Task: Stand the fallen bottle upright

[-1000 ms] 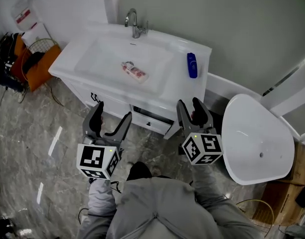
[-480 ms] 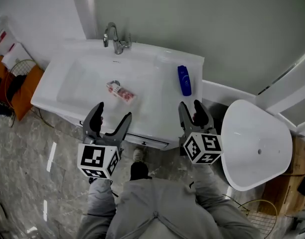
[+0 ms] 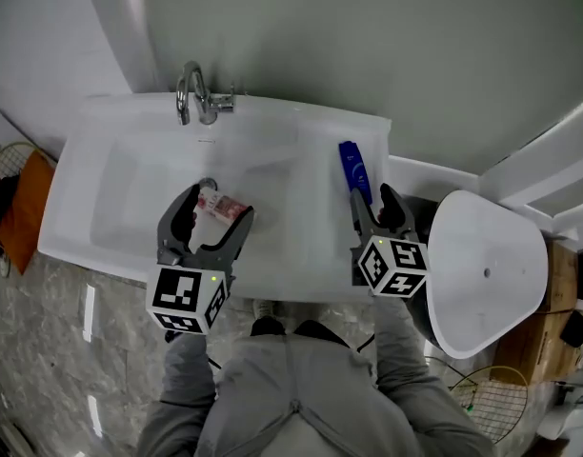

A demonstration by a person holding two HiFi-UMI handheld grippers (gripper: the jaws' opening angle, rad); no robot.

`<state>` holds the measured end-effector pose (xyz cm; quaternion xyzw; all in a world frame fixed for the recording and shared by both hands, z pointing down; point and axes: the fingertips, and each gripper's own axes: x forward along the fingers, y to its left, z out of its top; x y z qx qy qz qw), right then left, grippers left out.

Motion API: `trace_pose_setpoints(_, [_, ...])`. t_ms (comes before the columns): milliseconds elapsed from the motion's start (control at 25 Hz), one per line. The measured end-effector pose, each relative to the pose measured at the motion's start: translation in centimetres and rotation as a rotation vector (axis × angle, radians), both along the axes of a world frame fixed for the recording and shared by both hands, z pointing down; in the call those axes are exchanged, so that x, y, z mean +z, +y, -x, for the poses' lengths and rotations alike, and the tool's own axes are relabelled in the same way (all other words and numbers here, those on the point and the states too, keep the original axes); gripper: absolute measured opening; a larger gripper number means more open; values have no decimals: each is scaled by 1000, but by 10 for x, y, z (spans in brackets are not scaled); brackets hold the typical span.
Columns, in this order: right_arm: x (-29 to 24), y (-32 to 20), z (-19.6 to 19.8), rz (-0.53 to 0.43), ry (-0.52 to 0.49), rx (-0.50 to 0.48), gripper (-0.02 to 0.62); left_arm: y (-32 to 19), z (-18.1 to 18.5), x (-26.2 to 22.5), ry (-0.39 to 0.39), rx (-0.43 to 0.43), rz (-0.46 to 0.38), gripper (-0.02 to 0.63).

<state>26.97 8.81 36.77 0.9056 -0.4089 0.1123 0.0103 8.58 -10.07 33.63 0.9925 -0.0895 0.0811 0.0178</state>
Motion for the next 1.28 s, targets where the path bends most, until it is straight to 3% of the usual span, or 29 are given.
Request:
trace_pose_setpoints(320, [62, -33, -67, 260, -76, 9, 222, -36, -30, 18, -26, 26, 39, 420])
trace_pose_setpoints(640, [129, -48, -109, 513, -217, -63, 258, -52, -44, 28, -36, -17, 60, 420])
trace_pose_setpoints(1040, [185, -54, -133, 729, -416, -142, 295, -57, -42, 39, -54, -107, 84, 420])
trace_pose_setpoints(1280, [201, -52, -137, 764, -577, -136, 295, -67, -39, 37, -48, -146, 81, 420])
